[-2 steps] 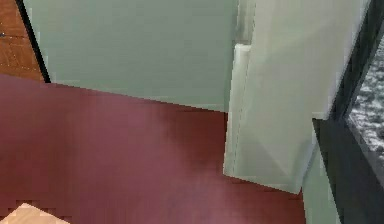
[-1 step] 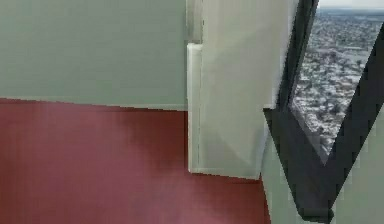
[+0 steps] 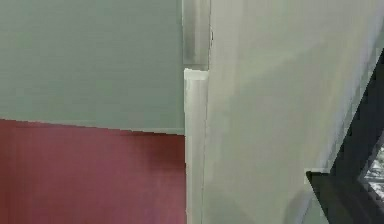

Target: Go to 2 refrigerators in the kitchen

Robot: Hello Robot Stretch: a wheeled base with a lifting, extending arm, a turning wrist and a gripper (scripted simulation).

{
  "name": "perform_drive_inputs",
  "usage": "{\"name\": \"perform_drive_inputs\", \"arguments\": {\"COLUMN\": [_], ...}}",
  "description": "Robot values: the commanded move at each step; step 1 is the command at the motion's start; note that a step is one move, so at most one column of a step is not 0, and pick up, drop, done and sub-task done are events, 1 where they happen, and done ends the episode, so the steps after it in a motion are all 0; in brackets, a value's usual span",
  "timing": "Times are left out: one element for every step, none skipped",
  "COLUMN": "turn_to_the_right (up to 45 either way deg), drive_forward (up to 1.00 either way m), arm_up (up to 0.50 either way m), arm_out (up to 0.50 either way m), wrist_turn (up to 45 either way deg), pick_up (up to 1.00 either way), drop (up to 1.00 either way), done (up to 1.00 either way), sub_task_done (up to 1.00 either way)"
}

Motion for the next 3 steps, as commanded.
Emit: {"name": "perform_drive_inputs", "arguments": {"turn_to_the_right": [15.0,0.0,-45.0], "drive_forward": [0.00,0.00,0.00], "arm_up": [0.00,0.00,0.00], "arm_out": [0.00,0.00,0.00], "wrist_turn": [0.0,0.0,0.0], "pick_up": [0.00,0.00,0.00], "drop": [0.00,0.00,0.00], "done": [0.00,0.00,0.00], "sub_task_done": [0.00,1.00,0.00]}}
